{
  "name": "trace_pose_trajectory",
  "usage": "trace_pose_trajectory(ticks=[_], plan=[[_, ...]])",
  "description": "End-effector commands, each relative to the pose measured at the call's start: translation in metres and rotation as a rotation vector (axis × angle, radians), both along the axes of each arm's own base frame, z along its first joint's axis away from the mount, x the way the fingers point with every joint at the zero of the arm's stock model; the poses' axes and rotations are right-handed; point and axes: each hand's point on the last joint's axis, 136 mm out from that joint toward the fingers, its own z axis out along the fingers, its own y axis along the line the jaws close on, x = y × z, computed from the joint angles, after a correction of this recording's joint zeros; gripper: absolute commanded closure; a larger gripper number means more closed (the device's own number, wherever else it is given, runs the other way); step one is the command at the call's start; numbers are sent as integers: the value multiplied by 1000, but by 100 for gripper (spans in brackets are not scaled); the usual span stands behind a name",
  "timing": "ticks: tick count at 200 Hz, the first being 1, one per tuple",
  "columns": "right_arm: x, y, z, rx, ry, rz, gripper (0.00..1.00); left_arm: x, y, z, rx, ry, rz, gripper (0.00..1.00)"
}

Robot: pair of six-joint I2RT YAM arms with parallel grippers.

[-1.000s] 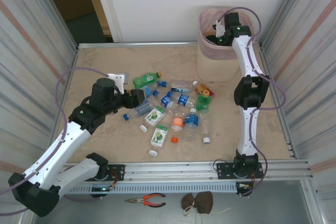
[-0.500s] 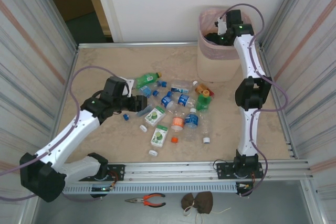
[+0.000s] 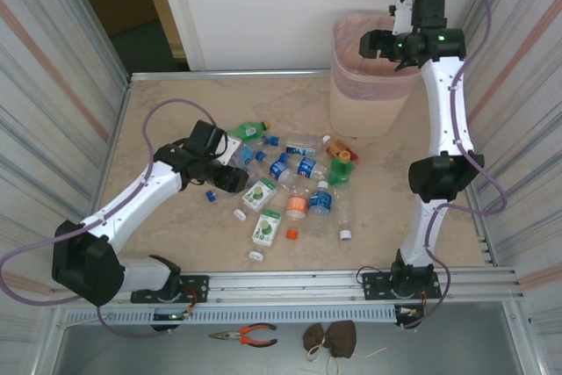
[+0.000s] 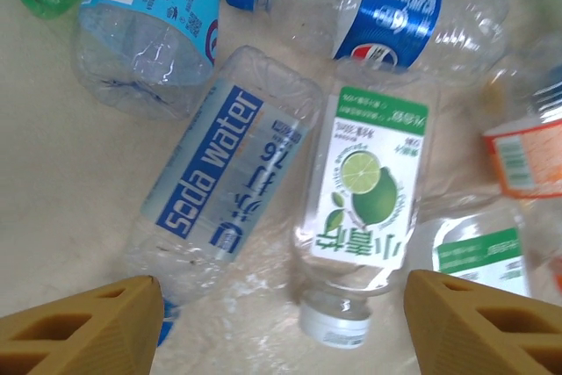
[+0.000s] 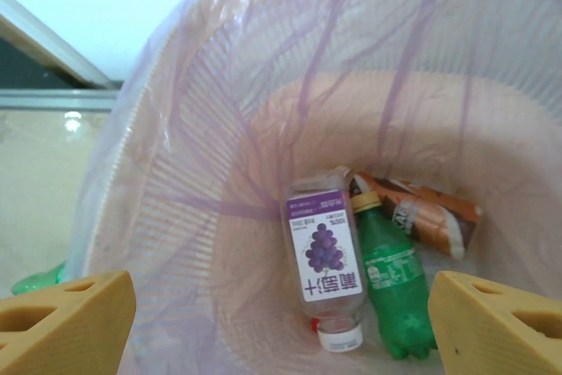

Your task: Put the plastic bottles in the bin

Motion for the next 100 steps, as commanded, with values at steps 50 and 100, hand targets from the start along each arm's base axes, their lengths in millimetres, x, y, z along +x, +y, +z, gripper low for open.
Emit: trace_pose_trajectory(ticks=[50,100], plan=[[-68,-20,66,-24,-112,-69,14,7,24,-26,161,-57,-340,18],[-107,-20,88,5,-193,-82,14,13,28,-64,227,28,-430,18]])
